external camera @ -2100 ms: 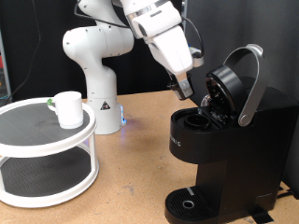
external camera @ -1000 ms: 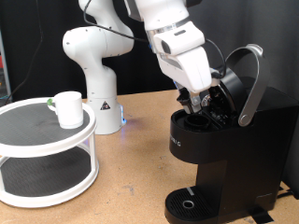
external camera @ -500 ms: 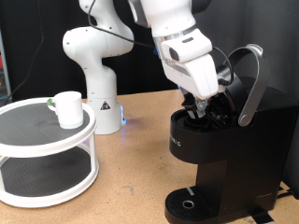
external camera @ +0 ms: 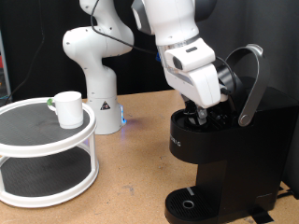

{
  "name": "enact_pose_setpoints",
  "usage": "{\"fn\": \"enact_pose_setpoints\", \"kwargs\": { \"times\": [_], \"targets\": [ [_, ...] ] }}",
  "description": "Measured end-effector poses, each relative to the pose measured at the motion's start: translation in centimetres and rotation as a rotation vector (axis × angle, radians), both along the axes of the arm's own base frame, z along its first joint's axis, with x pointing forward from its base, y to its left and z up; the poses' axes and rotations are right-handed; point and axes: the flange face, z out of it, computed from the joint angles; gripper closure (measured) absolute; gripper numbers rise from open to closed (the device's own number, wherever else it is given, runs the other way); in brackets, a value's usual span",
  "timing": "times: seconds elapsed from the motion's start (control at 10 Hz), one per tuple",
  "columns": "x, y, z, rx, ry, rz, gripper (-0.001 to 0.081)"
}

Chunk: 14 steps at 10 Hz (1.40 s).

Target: Make a cup of coffee with the keurig machine

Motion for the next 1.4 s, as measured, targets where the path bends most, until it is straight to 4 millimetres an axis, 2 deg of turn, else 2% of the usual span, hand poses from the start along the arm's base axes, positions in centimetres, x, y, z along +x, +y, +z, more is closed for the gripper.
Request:
{"fn": "enact_pose_setpoints", "kwargs": {
  "times": [0.3, 0.4, 0.5, 0.6, 0.7, 1.1, 1.4],
  "targets": [
    [0.2, 0.2, -0.8, -0.013, 0.004, -0.003, 0.0342],
    [0.3, 0.2, -1.1, -0.017, 0.009, -0.003, 0.0308],
    [0.4, 0.2, -1.4, -0.020, 0.005, -0.006, 0.0173],
    [0.7, 0.1, -1.4, -0.021, -0.011, -0.012, 0.0173],
    [0.8, 0.1, -1.3, -0.019, -0.019, -0.018, 0.0037],
    [0.9, -0.8, -1.1, 0.040, -0.032, -0.065, 0.0005],
    [0.5, -3.4, 1.0, 0.138, -0.069, -0.081, 0.0005]
  ]
}}
